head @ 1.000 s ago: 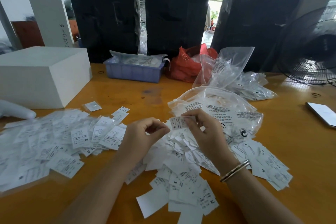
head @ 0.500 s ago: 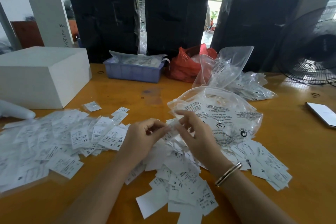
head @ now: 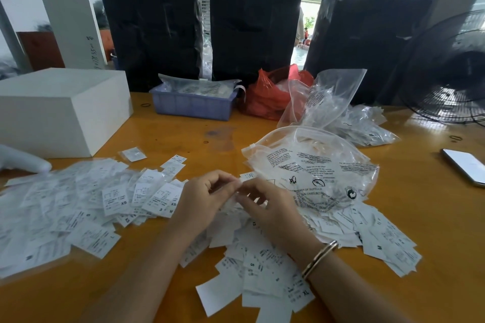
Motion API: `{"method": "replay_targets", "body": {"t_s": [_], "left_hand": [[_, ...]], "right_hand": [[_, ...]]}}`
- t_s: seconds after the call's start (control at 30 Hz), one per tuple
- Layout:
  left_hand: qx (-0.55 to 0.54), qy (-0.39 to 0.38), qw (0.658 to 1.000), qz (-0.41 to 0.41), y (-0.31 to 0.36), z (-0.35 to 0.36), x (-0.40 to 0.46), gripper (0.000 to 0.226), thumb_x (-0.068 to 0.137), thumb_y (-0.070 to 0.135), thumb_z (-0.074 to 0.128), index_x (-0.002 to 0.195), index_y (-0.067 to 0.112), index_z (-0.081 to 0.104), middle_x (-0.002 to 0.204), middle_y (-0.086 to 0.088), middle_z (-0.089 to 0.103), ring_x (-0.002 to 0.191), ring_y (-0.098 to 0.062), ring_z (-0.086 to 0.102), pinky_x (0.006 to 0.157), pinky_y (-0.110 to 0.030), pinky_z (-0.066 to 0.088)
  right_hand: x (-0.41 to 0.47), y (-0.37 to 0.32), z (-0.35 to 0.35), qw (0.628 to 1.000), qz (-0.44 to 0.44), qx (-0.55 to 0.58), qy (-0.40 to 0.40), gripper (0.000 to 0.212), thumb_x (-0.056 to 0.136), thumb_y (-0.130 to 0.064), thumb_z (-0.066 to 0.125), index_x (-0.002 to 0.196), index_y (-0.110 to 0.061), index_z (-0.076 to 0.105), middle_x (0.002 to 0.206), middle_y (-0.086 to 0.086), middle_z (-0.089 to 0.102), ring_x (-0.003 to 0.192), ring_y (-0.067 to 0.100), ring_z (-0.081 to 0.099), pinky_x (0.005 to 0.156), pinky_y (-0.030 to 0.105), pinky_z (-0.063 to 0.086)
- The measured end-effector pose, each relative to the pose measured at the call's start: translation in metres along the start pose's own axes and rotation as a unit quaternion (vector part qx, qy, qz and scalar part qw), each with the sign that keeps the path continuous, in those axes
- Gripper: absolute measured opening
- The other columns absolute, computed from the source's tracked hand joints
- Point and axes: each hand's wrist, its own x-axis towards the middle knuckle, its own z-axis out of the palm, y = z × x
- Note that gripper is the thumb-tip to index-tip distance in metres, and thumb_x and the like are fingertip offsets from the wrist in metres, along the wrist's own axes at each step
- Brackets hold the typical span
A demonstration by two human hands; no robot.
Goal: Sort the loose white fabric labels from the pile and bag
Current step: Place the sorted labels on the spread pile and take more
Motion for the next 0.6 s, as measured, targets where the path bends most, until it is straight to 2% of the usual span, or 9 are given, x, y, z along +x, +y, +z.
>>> {"method": "replay_targets", "body": {"t_s": [0.07, 0.13, 0.2, 0.27, 0.37, 0.43, 0.53, 0.6], "left_hand": [[-0.009, -0.02, 1.0, -0.002, 0.001, 0.0, -0.002, 0.019, 0.079, 0.048, 0.06, 0.087, 0.034, 0.068, 0.065, 0.021, 0.064, 0.055, 0.005, 0.055, 0.05, -0.008, 0.04], [-0.003, -0.024, 1.0, -0.006, 0.0, 0.0, -0.001, 0.007, 0.087, 0.035, 0.063, 0.09, 0.037, 0.068, 0.073, 0.018, 0.067, 0.062, 0.002, 0.058, 0.054, -0.012, 0.045], [0.026, -0.008, 1.0, -0.007, -0.002, -0.001, -0.001, 0.019, 0.089, 0.022, 0.063, 0.09, 0.041, 0.067, 0.08, 0.019, 0.068, 0.069, -0.003, 0.062, 0.057, -0.017, 0.051], [0.049, 0.014, 0.999, -0.011, -0.003, -0.001, 0.001, 0.023, 0.089, 0.02, 0.063, 0.092, 0.043, 0.063, 0.08, 0.022, 0.066, 0.07, -0.005, 0.062, 0.057, -0.021, 0.053], [0.08, 0.077, 0.994, -0.006, -0.004, -0.006, 0.002, 0.017, 0.088, 0.02, 0.064, 0.099, 0.033, 0.063, 0.073, 0.013, 0.065, 0.067, 0.002, 0.06, 0.054, -0.014, 0.051], [0.115, 0.126, 0.985, 0.002, -0.004, -0.014, 0.005, 0.018, 0.089, 0.018, 0.064, 0.105, 0.025, 0.063, 0.079, 0.015, 0.064, 0.068, 0.003, 0.061, 0.054, -0.009, 0.048], [0.23, 0.2, 0.952, 0.004, -0.006, -0.032, 0.007, 0.016, 0.09, 0.015, 0.062, 0.106, 0.018, 0.065, 0.084, 0.004, 0.067, 0.064, -0.004, 0.059, 0.043, -0.01, 0.04], [0.292, 0.241, 0.924, -0.045, -0.012, -0.046, 0.007, 0.014, 0.092, 0.016, 0.059, 0.105, 0.016, 0.065, 0.089, -0.005, 0.069, 0.065, -0.013, 0.058, 0.045, -0.018, 0.041]], "right_hand": [[0.002, 0.001, 0.0, 0.998, 0.037, 0.038, 0.031, 0.019, 0.087, -0.009, 0.065, 0.085, -0.028, 0.067, 0.073, -0.014, 0.067, 0.07, 0.002, 0.062, 0.067, 0.016, 0.05], [0.004, 0.004, -0.002, 0.994, 0.064, 0.065, 0.054, 0.023, 0.087, -0.006, 0.064, 0.083, -0.029, 0.068, 0.073, -0.009, 0.069, 0.071, 0.006, 0.065, 0.07, 0.024, 0.055], [0.003, 0.006, -0.004, 0.992, 0.074, 0.081, 0.063, 0.028, 0.087, -0.005, 0.063, 0.082, -0.032, 0.066, 0.07, -0.012, 0.069, 0.069, 0.003, 0.066, 0.068, 0.02, 0.054], [0.004, 0.008, -0.005, 0.987, 0.087, 0.108, 0.077, 0.029, 0.088, -0.004, 0.061, 0.083, -0.032, 0.066, 0.07, -0.014, 0.069, 0.067, 0.001, 0.065, 0.065, 0.016, 0.052], [0.005, 0.01, -0.006, 0.98, 0.105, 0.136, 0.103, 0.028, 0.09, -0.002, 0.058, 0.085, -0.029, 0.064, 0.068, -0.01, 0.069, 0.066, 0.001, 0.065, 0.063, 0.015, 0.051], [0.006, 0.011, -0.007, 0.979, 0.105, 0.135, 0.11, 0.028, 0.091, -0.002, 0.057, 0.087, -0.029, 0.063, 0.07, -0.007, 0.068, 0.068, 0.0, 0.065, 0.065, 0.015, 0.051], [0.006, 0.009, -0.011, 0.98, 0.096, 0.128, 0.122, 0.028, 0.092, -0.004, 0.055, 0.089, -0.031, 0.061, 0.072, -0.007, 0.067, 0.069, 0.0, 0.063, 0.067, 0.016, 0.052], [0.007, 0.009, -0.015, 0.979, 0.092, 0.12, 0.133, 0.029, 0.092, -0.004, 0.054, 0.088, -0.032, 0.062, 0.073, -0.007, 0.067, 0.071, 0.002, 0.063, 0.068, 0.02, 0.054]]}}
